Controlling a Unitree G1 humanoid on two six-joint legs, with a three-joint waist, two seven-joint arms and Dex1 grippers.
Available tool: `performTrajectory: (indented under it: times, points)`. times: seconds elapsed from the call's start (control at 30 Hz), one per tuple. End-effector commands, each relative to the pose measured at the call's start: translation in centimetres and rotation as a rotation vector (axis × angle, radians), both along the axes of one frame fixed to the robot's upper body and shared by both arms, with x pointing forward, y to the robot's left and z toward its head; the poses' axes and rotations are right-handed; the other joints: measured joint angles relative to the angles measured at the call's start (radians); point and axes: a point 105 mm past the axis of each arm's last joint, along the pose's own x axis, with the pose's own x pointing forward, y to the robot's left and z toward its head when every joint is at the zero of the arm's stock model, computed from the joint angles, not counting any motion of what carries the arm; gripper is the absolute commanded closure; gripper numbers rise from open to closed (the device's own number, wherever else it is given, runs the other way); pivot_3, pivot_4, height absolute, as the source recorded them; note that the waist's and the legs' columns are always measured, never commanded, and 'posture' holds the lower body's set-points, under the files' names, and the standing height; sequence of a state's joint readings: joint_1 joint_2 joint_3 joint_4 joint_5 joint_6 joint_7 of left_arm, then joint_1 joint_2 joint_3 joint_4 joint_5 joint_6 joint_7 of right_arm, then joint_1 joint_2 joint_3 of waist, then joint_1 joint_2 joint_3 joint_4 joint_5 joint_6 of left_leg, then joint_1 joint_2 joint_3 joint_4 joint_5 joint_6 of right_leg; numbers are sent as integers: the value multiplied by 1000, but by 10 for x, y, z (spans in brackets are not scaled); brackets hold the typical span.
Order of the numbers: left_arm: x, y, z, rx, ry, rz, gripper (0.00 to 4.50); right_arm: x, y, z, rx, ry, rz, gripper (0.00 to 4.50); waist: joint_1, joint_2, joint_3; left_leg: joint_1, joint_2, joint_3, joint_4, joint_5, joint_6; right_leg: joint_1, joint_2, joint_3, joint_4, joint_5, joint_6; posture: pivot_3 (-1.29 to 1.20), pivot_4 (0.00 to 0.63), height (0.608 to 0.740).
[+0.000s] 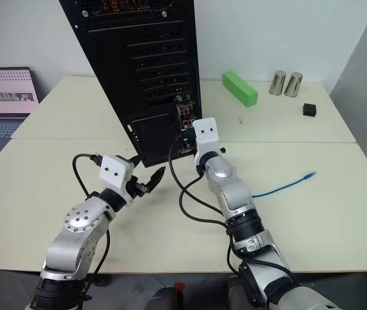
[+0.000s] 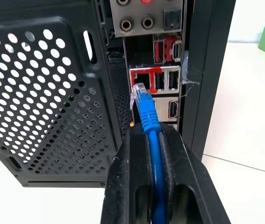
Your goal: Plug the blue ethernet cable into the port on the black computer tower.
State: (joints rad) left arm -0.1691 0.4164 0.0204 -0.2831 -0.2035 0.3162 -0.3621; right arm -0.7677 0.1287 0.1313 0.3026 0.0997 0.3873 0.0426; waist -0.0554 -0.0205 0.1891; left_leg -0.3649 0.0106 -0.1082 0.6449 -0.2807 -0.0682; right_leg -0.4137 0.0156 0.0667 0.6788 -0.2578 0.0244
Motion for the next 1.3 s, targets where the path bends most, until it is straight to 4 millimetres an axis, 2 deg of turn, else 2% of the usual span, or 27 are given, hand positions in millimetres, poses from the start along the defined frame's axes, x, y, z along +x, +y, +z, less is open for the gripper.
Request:
performTrajectory:
  times: [0.03,0.17,0.77,1.3]
  points:
    - [-4,-4,19,9,-83,-17,854,-3,12,31,69,-78,30,4500,0,0,0,0,0,0,0,0,0,0,0,0,0,0,0,0,150,740]
    - [-4,-5,19,11,-88,-23,854,-5,14,38,79,-96,41,4500,-1,0,0,0,0,0,0,0,0,0,0,0,0,0,0,0,150,740]
    - [-4,-6,17,14,-87,-25,854,-7,25,43,32,-128,83,4500,-4,0,0,0,1,1,0,0,0,-1,0,1,0,-1,1,0,150,740]
    - [-4,-7,16,18,-88,-30,854,-7,30,40,-14,-135,99,4500,-6,0,0,0,1,2,0,0,0,-2,0,2,0,-1,1,0,150,740]
